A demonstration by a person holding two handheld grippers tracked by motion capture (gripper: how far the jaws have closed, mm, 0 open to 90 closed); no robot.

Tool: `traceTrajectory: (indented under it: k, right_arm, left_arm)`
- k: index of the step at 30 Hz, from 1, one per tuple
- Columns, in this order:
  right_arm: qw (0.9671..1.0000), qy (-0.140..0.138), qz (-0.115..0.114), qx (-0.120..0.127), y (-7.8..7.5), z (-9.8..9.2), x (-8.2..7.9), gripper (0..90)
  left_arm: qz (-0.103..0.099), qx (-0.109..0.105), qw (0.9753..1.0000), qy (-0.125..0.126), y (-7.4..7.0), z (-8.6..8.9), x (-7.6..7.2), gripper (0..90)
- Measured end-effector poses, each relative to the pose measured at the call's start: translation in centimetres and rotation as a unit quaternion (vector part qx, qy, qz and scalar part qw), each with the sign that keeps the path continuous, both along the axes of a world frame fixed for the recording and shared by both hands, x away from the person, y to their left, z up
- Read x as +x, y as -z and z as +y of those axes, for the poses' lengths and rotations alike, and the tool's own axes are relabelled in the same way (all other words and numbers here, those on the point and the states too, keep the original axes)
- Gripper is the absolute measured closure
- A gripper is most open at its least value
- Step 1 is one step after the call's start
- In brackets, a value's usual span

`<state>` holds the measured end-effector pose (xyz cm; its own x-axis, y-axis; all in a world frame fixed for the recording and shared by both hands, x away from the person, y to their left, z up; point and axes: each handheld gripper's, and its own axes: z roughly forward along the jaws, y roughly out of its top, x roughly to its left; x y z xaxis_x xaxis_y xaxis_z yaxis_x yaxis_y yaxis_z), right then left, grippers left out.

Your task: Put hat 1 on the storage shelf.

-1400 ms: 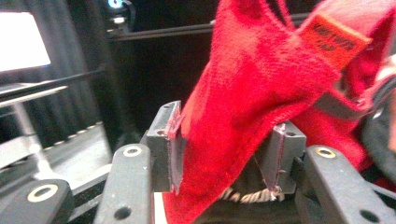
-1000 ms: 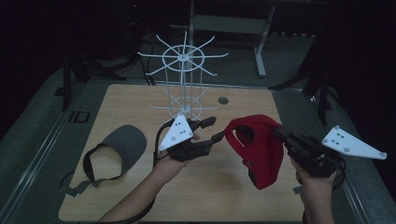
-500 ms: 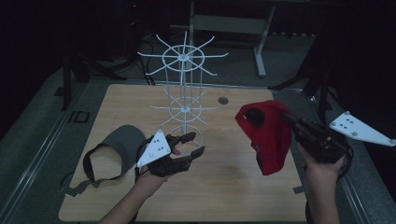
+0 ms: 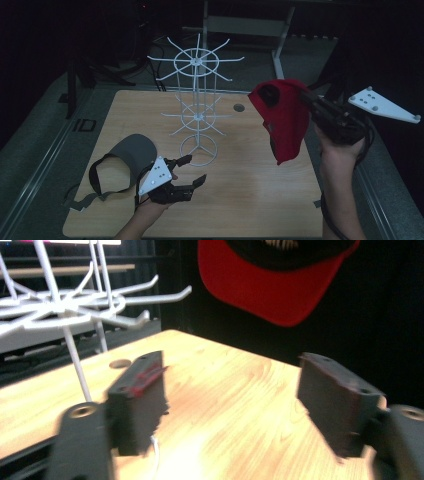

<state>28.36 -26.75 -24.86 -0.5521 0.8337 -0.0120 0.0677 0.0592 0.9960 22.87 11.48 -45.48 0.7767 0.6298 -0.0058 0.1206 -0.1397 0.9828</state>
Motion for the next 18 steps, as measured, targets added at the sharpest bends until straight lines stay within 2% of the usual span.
traceTrajectory:
  k: [1,2,6,9,18]
  right_arm:
    - [1.0,0.003,0.0,0.002,-0.2,0.2,0.2,86.9]
    - [1.0,0.003,0.001,0.004,-0.3,0.4,0.5,86.9]
    - [1.0,0.003,0.002,0.008,-0.9,1.4,1.3,86.9]
    - [1.0,0.008,0.002,0.005,-1.2,2.2,1.9,86.9]
    - [0.9999,0.009,0.004,0.014,-2.2,4.1,3.1,86.8]
  left_arm:
    - [0.001,0.004,1.0,0.001,0.3,0.1,-0.1,17.6]
    - [-0.001,0.006,1.0,-0.004,0.6,0.1,-0.3,15.5]
    - [0.001,0.007,0.9999,-0.014,1.5,0.7,-0.8,15.1]
    - [0.004,-0.001,0.9998,-0.021,1.9,1.0,-1.1,15.1]
    - [0.004,-0.004,0.9994,-0.035,2.4,1.3,-1.4,15.2]
